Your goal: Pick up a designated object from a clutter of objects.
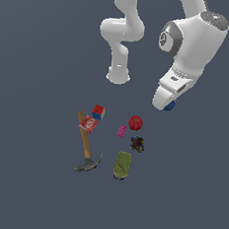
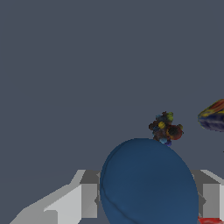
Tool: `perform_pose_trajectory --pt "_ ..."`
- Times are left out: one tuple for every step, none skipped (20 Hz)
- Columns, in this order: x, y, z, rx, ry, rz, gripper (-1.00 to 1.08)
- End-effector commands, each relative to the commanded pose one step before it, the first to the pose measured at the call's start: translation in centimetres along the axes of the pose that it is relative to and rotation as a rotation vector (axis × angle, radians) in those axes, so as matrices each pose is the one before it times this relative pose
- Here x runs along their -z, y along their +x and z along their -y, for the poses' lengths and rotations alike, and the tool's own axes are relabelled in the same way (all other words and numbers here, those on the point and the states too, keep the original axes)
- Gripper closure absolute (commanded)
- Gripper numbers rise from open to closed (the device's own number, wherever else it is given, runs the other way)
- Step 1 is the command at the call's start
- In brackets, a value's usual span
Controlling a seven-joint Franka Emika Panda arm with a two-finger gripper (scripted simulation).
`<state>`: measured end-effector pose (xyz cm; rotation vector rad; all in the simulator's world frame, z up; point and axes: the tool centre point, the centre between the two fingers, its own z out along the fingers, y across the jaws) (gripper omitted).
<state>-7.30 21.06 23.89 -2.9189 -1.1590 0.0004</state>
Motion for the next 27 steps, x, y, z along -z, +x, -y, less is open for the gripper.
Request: perform_pose_trajectory --pt "2.711 -0.453 0.000 0.00056 0.00135 -0.00070 1.08" --pt "1.045 -0.163 -0.025 0.00017 0.00057 -0.00036 1.08" --pt "1.031 -0.154 -0.020 0.00000 0.00000 0.00000 1.08" --pt "1.026 -0.153 -0.023 0.00000 0.00000 0.00000 1.08" --pt "1.023 -0.151 -0.025 0.00000 0.00000 0.00000 1.08" --pt "1.020 -0.149 -0.029 0.00000 0.00000 0.00000 1.08" --pt "1.014 -0.146 -0.032 0.00000 0.00000 0.00000 1.08" --pt "0.986 -0.141 -0.034 0.00000 0.00000 0.00000 1.08" --pt "0.958 -0.147 -0.059 -0.00065 -0.00022 -0.00010 1.08" --pt "0.908 -0.125 -0.038 0.00000 0.00000 0.00000 1.08" --pt "0.858 -0.115 -0.039 0.00000 0.00000 0.00000 1.08" --pt "0.803 -0.105 -0.045 -0.00064 -0.00067 0.00031 1.08" --pt "0.754 -0.096 -0.040 0.00000 0.00000 0.00000 1.08" --pt "0.702 -0.086 -0.040 0.00000 0.00000 0.00000 1.08" --pt "0.647 -0.077 -0.046 -0.00068 -0.00064 0.00029 1.08" --pt "0.598 -0.067 -0.038 0.00000 0.00000 0.00000 1.08" --pt "0.545 -0.058 -0.037 0.00000 0.00000 0.00000 1.08" --pt "0.490 -0.049 -0.042 -0.00068 -0.00063 0.00030 1.08" --pt "0.441 -0.041 -0.034 0.00000 0.00000 0.00000 1.08" --pt "0.388 -0.033 -0.031 0.00000 0.00000 0.00000 1.08" --pt "0.333 -0.026 -0.036 -0.00070 -0.00061 0.00029 1.08" --pt "0.284 -0.019 -0.025 0.00000 0.00000 0.00000 1.08" --pt "0.232 -0.014 -0.022 0.00000 0.00000 0.00000 1.08" --pt "0.180 -0.010 -0.017 0.00000 0.00000 0.00000 1.08" --pt "0.128 -0.006 -0.013 0.00000 0.00000 0.00000 1.08" --pt "0.077 -0.003 -0.008 0.00000 0.00000 0.00000 1.08" --pt "0.025 -0.001 -0.003 0.00000 0.00000 0.00000 1.08"
